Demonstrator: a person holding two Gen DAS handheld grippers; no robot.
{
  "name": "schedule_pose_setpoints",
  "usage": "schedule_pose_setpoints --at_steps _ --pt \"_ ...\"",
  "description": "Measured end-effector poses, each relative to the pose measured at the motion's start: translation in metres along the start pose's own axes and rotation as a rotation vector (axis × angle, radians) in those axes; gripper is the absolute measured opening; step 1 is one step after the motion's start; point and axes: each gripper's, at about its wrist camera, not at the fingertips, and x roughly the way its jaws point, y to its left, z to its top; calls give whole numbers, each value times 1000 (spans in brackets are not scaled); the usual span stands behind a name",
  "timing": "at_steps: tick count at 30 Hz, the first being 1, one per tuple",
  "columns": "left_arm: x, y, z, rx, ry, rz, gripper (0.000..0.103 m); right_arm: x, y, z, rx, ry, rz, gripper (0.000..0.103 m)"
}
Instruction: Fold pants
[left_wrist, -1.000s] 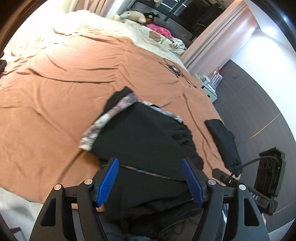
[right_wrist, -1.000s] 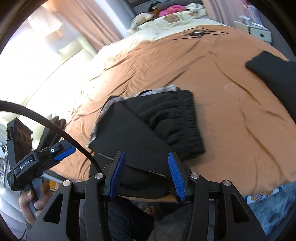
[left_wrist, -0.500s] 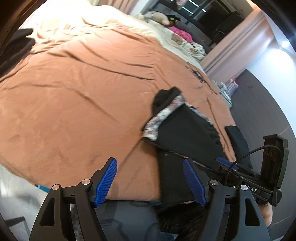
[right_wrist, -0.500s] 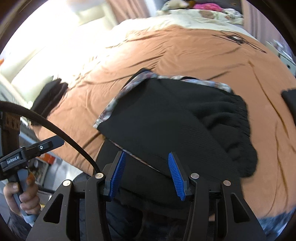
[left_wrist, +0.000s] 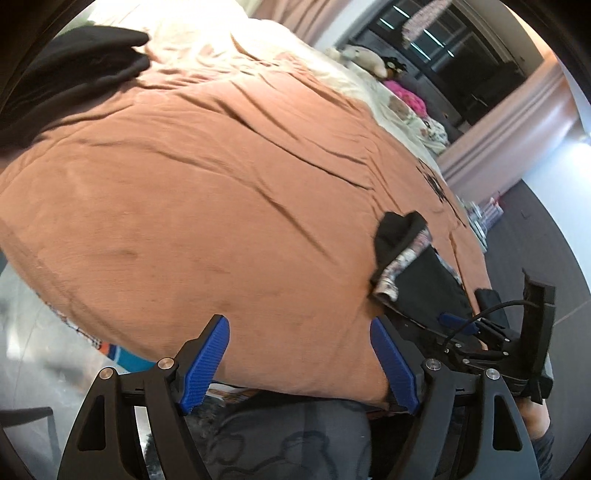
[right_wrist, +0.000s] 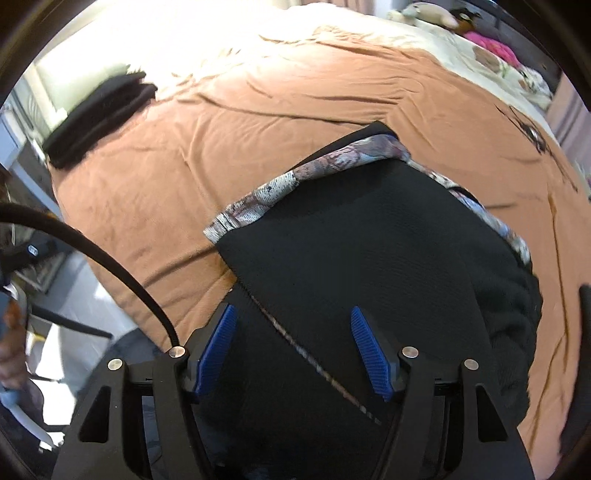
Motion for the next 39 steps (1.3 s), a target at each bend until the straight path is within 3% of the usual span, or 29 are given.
schedule_pose_setpoints --at_steps 8,10,12,15,17,28,39 --pt "-2 17 0 -28 5 22 80 26 16 11 -108 43 -75 64" --pt "0 16 0 -27 8 23 80 30 18 14 -126 41 -76 56" --pt "1 15 1 -28 11 21 80 30 13 16 -110 41 -60 34" --pt "1 13 2 -27 10 17 80 24 0 20 -41 22 -11 13" --pt "1 12 2 -24 9 14 80 20 -8 22 -3 5 -9 7" --pt "10 5 0 -9 32 12 80 -12 -44 20 124 -103 55 2" --pt "15 -8 2 7 33 15 80 -44 -136 6 365 -210 98 2"
